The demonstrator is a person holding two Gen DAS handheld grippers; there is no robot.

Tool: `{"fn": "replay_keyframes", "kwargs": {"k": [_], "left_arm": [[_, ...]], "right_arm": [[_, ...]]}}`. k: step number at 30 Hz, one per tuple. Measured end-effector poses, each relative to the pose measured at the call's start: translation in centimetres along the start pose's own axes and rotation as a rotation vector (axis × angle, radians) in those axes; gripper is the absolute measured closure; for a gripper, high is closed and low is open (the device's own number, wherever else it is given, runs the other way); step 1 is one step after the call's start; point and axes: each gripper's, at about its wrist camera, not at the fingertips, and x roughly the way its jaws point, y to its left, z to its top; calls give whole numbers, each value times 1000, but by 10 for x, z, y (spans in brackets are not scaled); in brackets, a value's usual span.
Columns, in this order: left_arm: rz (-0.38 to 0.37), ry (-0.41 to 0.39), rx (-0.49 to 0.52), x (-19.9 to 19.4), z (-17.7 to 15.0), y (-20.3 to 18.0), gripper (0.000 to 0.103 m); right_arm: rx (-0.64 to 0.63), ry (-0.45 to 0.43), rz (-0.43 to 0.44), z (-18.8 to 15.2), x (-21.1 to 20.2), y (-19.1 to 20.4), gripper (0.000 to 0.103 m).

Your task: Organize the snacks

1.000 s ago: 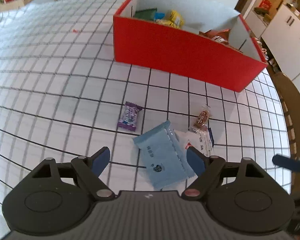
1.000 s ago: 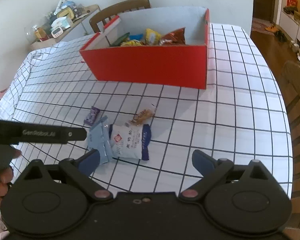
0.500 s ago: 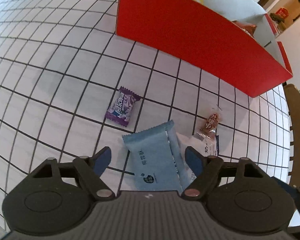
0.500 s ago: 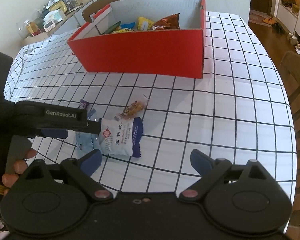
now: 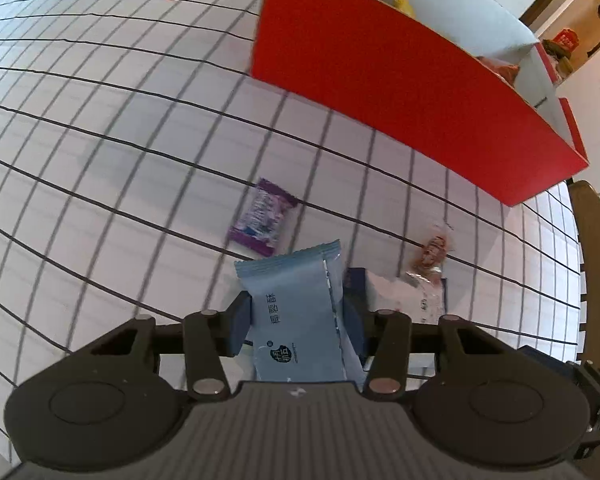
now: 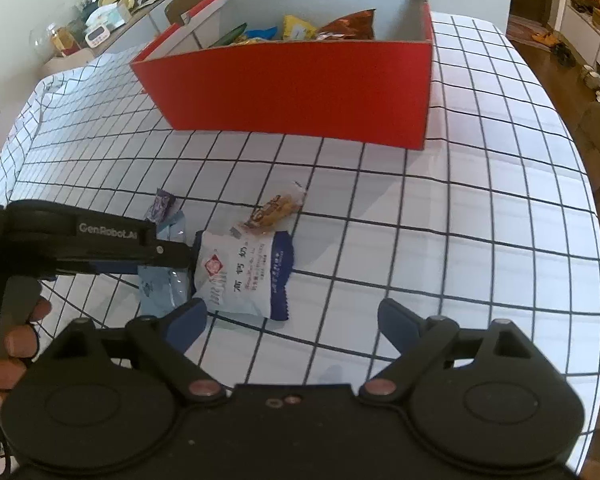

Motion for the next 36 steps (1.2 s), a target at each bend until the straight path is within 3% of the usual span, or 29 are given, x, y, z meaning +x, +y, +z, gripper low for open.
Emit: {"fn": "replay_keyframes", "kwargs": {"k": [11,19,24,26,31,36], "left_arm": [[54,-22,-20,-10,-1,38,55],[56,-24,13,-12,-4,42,55],[67,-25,37,-13,-6,38,55],[68,-26,46,-13,-7,37,55],[69,-25,69,-14,-10,34,55],[64,-35,94,-19,-19,31,56]], "right_arm": [[-102,9,-50,14,34,42,11],[-147,39,-105,15,55,58,11],[-189,29,-151,10,57,67,21],[-194,19,-146,10,54,66,32],[-185,30,-105,6,43,57,43],[-149,37,-68,-7,28,48,44]]}}
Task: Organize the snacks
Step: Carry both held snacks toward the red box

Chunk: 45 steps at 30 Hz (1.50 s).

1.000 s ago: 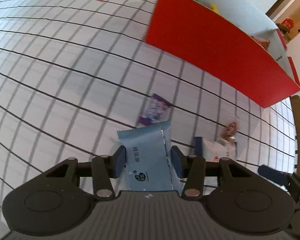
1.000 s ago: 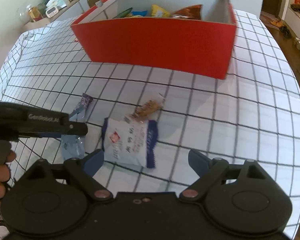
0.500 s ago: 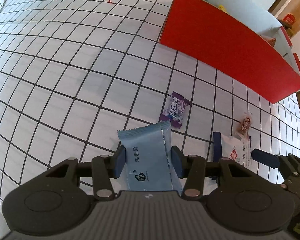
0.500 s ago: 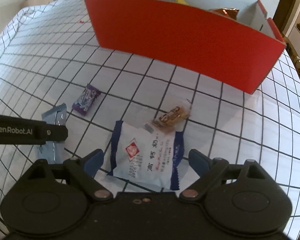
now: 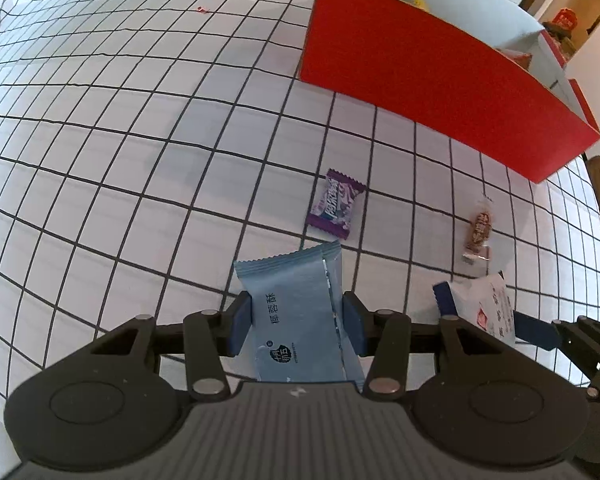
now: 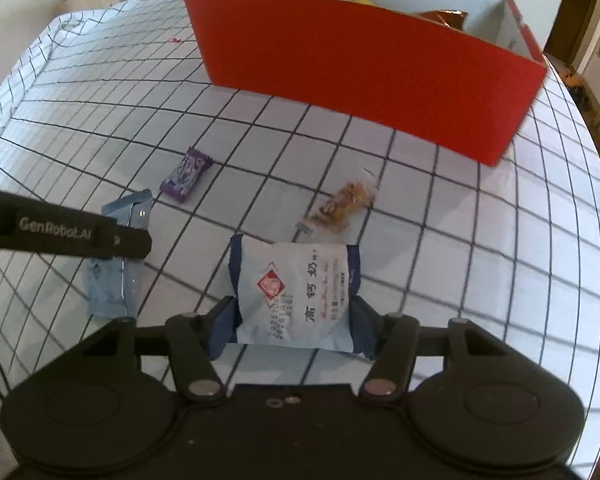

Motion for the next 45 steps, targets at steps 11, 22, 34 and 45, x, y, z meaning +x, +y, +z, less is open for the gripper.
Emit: {"fn": "replay_keyframes", "kwargs": {"k": [11,22,34,45], "left_arm": [[-36,-32,31,-32,-22,-23,56],[-52,-122,125,-83,-16,-59,55],[-55,-232,211,-130,41,-85,55],[-33,-276,254,-137,123,-91,55]], "right_arm": [[38,-54,55,-23,-46,-12,44],[31,-154,66,-10,-99,-20,44],[14,-275,33,41,-137,-30,44],[34,-323,-9,101,-133,-40,44]]}}
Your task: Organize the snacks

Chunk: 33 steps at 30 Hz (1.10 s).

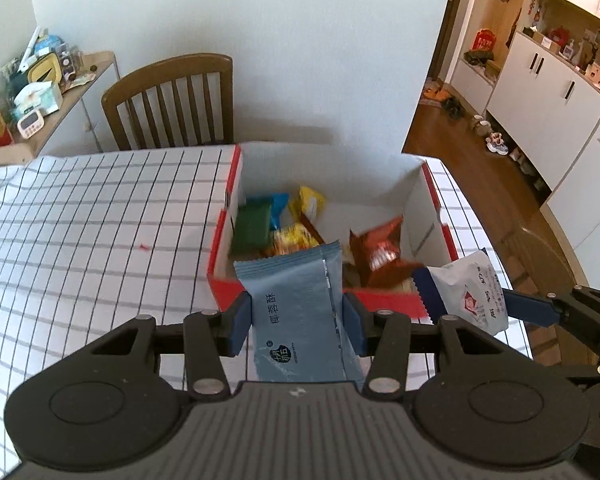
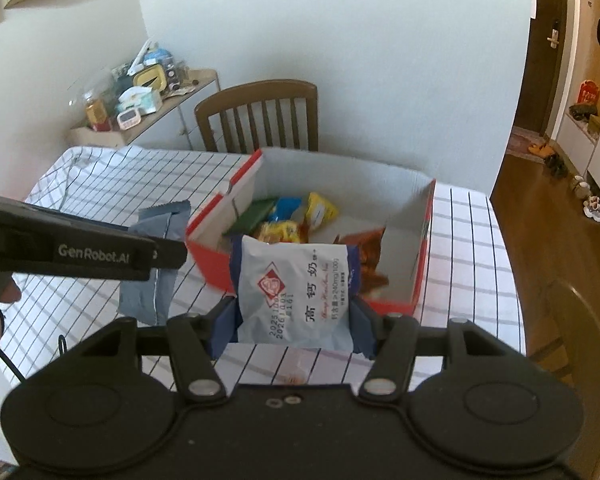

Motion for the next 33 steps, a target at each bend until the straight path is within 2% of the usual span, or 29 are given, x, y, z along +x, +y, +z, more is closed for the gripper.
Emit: {"fn": "replay_keyframes", "kwargs": {"k": [15,23,33], "left_arm": [[47,45,75,85,75,13,55],[43,98,117,137,91,9,55],[39,173,171,191,95,-3,55]], "right_arm": [[5,57,-81,54,87,-17,44],[11,121,-121,67,135,-31,44],[17,207,-152,65,177,-43,44]]}}
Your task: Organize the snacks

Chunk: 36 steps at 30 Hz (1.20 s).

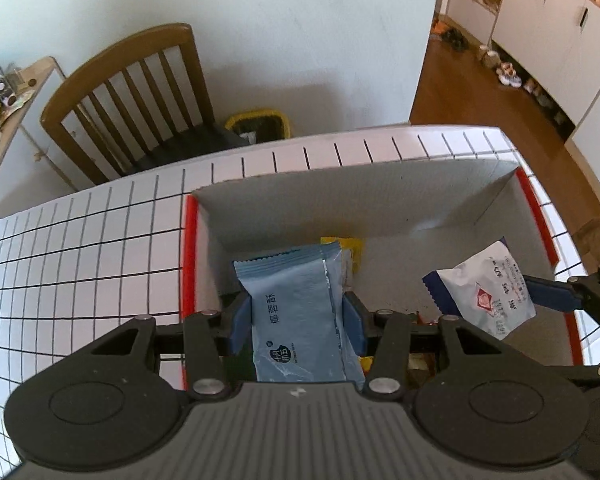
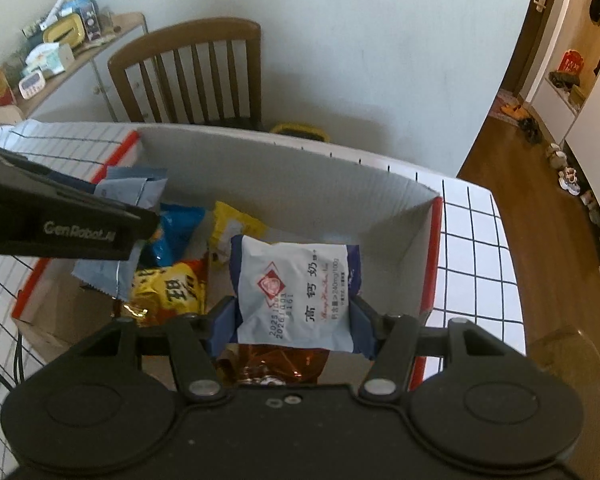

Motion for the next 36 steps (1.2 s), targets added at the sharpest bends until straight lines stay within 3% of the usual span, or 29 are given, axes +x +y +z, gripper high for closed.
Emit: {"fn": "replay_keyframes", "kwargs": {"k": [9,16,23,30,36], "left_arm": [[-4,60,12,33,-1,-4,55],[-15,64,-16,34,-4,-2,55],[-43,60,-65,20,-7,1,51],[-53,12,-88,-7,-15,1,41],[-53,-30,-88,-34,-28,-3,40]], "right_arm": [[11,28,5,-2,8,-4,42],[28,27,-16,2,12,-5,39],[47,7,-17,1,1,-7,29],[73,-30,4,-3,-23,-12,24],[84,-71,24,-13,-49,-14,18]]}}
